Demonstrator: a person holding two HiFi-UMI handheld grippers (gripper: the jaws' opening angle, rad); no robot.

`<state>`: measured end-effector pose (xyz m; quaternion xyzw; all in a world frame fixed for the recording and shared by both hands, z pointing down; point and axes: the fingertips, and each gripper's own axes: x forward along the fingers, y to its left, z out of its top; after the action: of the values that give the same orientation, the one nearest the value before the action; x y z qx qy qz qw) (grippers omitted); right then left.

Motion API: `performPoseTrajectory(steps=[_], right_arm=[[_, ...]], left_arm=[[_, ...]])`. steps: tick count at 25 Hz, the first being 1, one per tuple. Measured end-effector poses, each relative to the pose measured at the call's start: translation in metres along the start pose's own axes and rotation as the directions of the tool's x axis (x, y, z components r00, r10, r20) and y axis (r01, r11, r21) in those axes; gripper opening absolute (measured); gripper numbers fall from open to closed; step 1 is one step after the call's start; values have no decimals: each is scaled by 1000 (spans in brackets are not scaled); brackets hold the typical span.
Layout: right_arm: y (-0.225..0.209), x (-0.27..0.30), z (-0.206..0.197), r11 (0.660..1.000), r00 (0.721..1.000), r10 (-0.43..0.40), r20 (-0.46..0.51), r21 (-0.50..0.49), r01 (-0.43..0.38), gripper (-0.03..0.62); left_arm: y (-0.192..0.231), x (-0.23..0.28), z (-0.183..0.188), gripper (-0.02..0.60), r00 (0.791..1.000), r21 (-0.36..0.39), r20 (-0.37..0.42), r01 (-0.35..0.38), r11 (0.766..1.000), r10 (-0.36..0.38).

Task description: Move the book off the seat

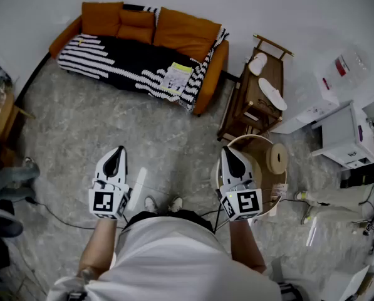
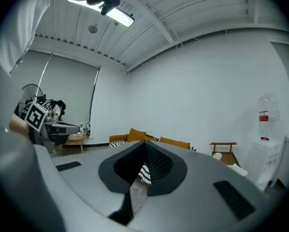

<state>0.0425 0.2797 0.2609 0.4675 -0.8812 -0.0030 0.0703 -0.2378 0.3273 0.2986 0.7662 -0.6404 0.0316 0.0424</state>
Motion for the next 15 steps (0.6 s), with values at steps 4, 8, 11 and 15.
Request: performPoseTrajectory(steps=[4,8,11,15], right_arm=[[-5,3,3,1000,1000,6,-6,-6,-6,21],[-8,1,2,998,999,34,25,50,-35,21],[-14,3,-2,996,999,41,34,72,-44,21],[-24,9,-11,996,998,54,24,72,-56,21]], left_arm=[[-4,7,6,15,999,5,30,17,1000,-18],[-8,9,6,15,1000,0,9,5,1000,-5],[-12,11,2,15,1000,13,-12,-1,1000,1],[-18,15,0,15,1000,6,-3,-12,1000,12]])
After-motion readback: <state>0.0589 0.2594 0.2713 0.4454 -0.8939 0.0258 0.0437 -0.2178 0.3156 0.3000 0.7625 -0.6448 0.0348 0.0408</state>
